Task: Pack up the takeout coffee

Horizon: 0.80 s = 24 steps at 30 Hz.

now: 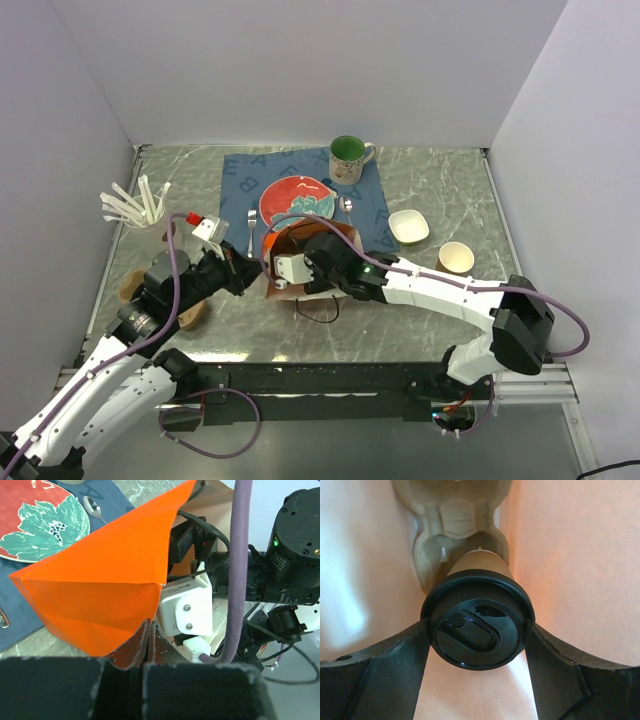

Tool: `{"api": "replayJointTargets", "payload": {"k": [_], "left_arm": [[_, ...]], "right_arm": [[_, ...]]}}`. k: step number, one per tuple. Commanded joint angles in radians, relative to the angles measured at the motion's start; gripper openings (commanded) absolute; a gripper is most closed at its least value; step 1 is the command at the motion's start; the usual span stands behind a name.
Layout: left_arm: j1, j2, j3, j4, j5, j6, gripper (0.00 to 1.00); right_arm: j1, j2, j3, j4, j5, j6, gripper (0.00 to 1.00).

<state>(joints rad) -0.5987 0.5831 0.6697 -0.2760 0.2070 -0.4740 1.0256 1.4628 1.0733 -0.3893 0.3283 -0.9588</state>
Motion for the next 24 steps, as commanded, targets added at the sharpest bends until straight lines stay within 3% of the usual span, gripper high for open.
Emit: {"api": "replayJointTargets", "payload": {"k": [1, 24], "left_arm": [[0.0, -0.02, 0.005, 0.02, 0.006, -0.012, 0.01], [0.0, -0.037, -0.016, 0.011, 0.037, 0.0, 0.01]], "right_arm": [[-0.01, -0.053, -0.026, 0.027, -0.008, 0.011, 0.47], [-0.018, -0.002, -0.055, 0.113, -0.058, -0.023, 0.45]]}}
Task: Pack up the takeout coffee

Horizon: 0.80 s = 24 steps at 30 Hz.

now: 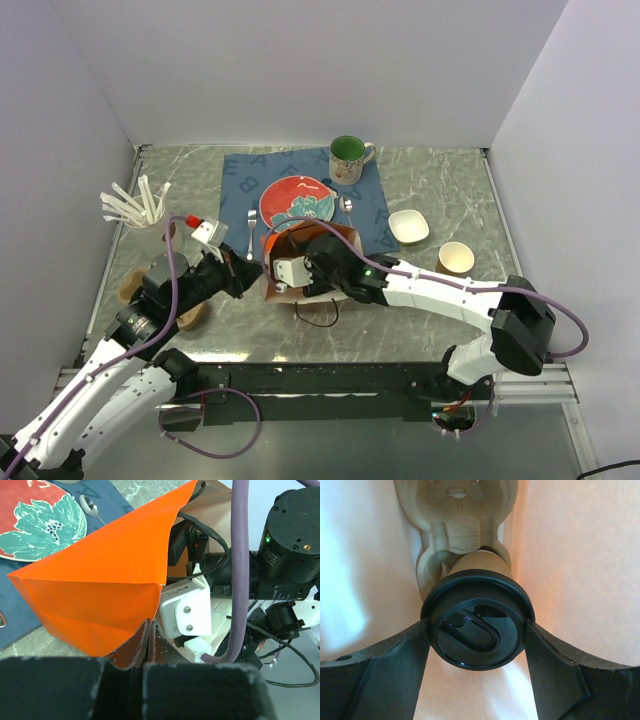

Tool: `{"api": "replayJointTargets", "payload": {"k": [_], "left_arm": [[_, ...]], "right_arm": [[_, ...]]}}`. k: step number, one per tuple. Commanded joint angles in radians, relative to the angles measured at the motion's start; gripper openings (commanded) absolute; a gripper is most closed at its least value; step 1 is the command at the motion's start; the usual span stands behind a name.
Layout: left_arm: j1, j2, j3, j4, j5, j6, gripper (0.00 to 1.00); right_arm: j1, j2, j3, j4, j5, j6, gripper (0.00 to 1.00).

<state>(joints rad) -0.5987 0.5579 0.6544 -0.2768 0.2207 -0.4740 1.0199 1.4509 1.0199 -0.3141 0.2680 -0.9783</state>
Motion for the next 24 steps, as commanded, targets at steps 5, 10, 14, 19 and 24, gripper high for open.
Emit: {"api": "replayJointTargets", "payload": {"k": [5, 10, 14, 19, 24], "left_arm": [[0.0, -0.009, -0.001, 0.013, 0.025, 0.002, 0.01], [0.0, -0.012, 0.004, 0.004, 0.031, 0.002, 0.01], [0.0, -0.01, 0.008, -0.005, 0.028, 0.006, 0.01], [0.0, -0.009, 0.016, -0.015, 0.028, 0.008, 0.01], [0.0, -0.012, 0.016, -0.024, 0.028, 0.011, 0.01]], "right_arm": [[-0.015, 0.039, 0.026, 0.018, 0.008, 0.015, 0.45], [-0.023, 0.051, 0.028, 0.017, 0.004, 0.023, 0.45], [-0.023, 0.048, 0.026, 0.02, -0.01, 0.021, 0.45], [-0.024, 0.051, 0.057, -0.006, -0.006, 0.027, 0.45], [-0.026, 0.025, 0.126, -0.066, -0.035, 0.035, 0.45]]}}
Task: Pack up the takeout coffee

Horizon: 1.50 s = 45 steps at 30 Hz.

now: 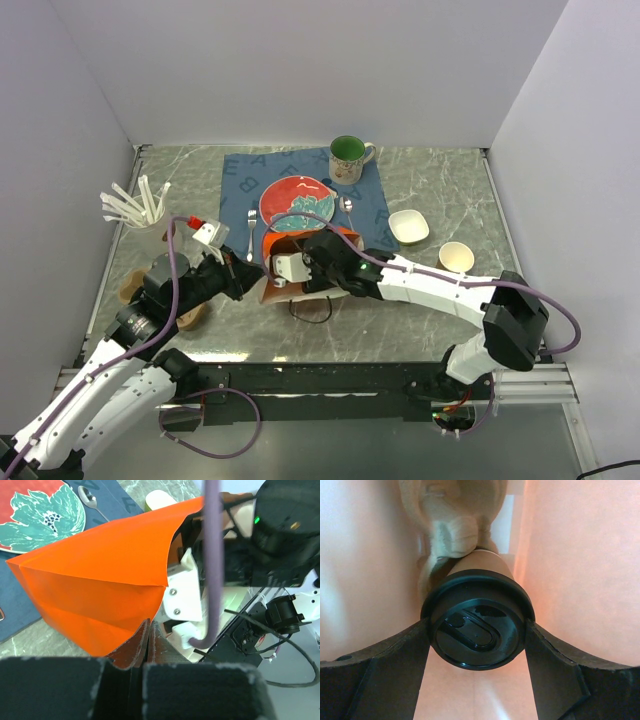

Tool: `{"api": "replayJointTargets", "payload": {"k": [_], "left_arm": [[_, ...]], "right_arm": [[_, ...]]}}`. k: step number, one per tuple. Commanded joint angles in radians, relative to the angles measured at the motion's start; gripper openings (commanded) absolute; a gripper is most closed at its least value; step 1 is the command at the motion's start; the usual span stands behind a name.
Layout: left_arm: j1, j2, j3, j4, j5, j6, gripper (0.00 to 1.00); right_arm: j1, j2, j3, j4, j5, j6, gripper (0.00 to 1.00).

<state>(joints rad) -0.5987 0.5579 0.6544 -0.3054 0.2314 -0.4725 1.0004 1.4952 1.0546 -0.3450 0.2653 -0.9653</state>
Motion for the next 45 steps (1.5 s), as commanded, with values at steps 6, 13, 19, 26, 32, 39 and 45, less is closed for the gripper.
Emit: {"api": "replayJointTargets", "payload": {"k": [6, 13, 19, 26, 32, 39, 45], "left_arm": [[0.0, -0.004, 0.017, 0.012, 0.016, 0.006, 0.01], [0.0, 0.011, 0.036, 0.009, 0.003, -0.005, 0.01], [0.0, 0.017, 0.039, 0.005, 0.003, -0.021, 0.01], [0.0, 0.02, 0.06, -0.046, -0.026, -0.041, 0.06], [0.0, 0.023, 0.126, -0.199, -0.188, -0.063, 0.41], [0.0, 0.016, 0.211, -0.372, -0.179, -0.159, 0.54], [-0.001, 0.002, 0.237, -0.485, -0.172, -0.293, 0.55]], "right_arm": [[0.006, -0.058, 0.12, -0.071, -0.101, 0.05, 0.45], [0.023, -0.04, 0.072, -0.063, -0.127, 0.099, 0.45], [0.027, 0.02, 0.038, 0.023, -0.014, 0.129, 0.43], [0.027, 0.039, 0.01, 0.1, 0.077, 0.174, 0.43], [0.027, 0.027, 0.039, 0.071, 0.072, 0.264, 0.43], [0.038, 0.033, 0.067, 0.044, 0.074, 0.358, 0.43], [0.04, 0.034, 0.076, 0.044, 0.075, 0.388, 0.43]]}}
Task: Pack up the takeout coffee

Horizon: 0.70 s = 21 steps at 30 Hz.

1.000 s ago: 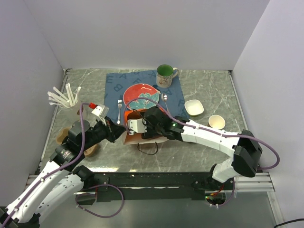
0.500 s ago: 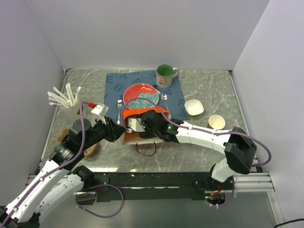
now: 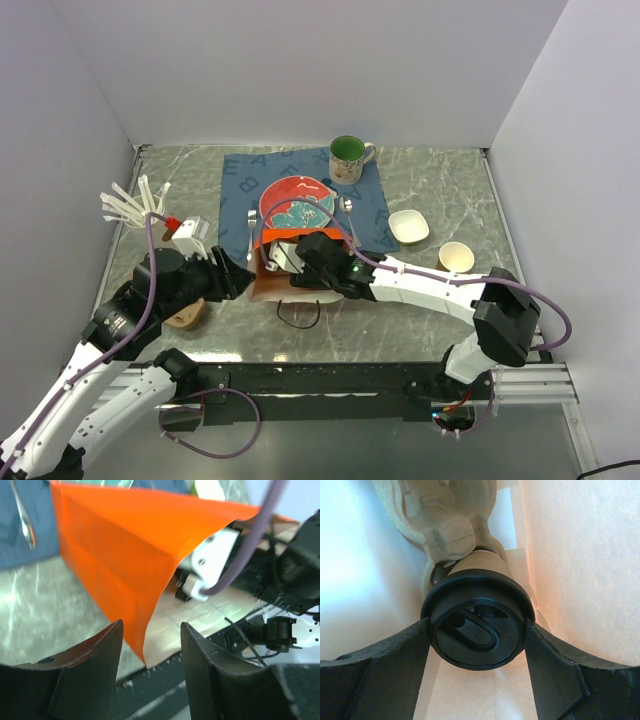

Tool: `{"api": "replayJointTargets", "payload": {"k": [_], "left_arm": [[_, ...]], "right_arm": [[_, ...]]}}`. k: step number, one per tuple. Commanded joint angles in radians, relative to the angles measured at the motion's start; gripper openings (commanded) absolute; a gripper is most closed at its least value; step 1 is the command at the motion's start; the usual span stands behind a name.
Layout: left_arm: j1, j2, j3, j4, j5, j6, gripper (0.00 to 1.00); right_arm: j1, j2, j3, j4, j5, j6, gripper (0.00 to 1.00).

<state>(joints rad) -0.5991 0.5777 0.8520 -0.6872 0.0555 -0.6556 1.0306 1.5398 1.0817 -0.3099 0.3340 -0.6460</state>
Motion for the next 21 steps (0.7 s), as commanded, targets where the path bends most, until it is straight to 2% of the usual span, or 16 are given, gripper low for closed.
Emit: {"api": "replayJointTargets", "payload": {"k": [1, 6, 10, 13, 14, 16, 17, 19, 21], "left_arm": [[-0.001, -0.022, 0.03, -0.104, 0.007, -0.117, 0.55], [-0.001, -0.018, -0.021, -0.08, 0.009, -0.131, 0.53], [-0.001, -0.001, -0.053, -0.038, 0.039, -0.141, 0.48], [-0.001, 0.008, -0.065, -0.006, 0.043, -0.128, 0.36], [-0.001, 0.013, -0.068, 0.003, 0.041, -0.122, 0.27], [0.001, 0.019, -0.074, 0.029, 0.041, -0.098, 0.18], [-0.001, 0.028, -0.074, 0.034, 0.032, -0.09, 0.07], [0.001, 0.033, -0.083, 0.057, 0.033, -0.075, 0.01], [-0.001, 0.04, -0.096, 0.074, 0.05, -0.062, 0.01]], "right_arm": [[0.008, -0.01, 0.049, 0.009, 0.007, 0.075, 0.43], [0.008, -0.024, 0.043, 0.0, 0.007, 0.086, 0.43], [0.008, -0.03, 0.044, -0.011, 0.008, 0.097, 0.43], [0.009, -0.038, 0.044, -0.017, 0.008, 0.106, 0.43], [0.009, -0.041, 0.047, -0.02, 0.008, 0.111, 0.43], [0.011, -0.056, 0.046, -0.021, 0.002, 0.114, 0.43], [0.011, -0.061, 0.049, -0.024, -0.013, 0.114, 0.43], [0.013, -0.081, 0.049, -0.029, -0.03, 0.112, 0.43], [0.017, -0.112, 0.037, -0.021, -0.072, 0.101, 0.43]]}}
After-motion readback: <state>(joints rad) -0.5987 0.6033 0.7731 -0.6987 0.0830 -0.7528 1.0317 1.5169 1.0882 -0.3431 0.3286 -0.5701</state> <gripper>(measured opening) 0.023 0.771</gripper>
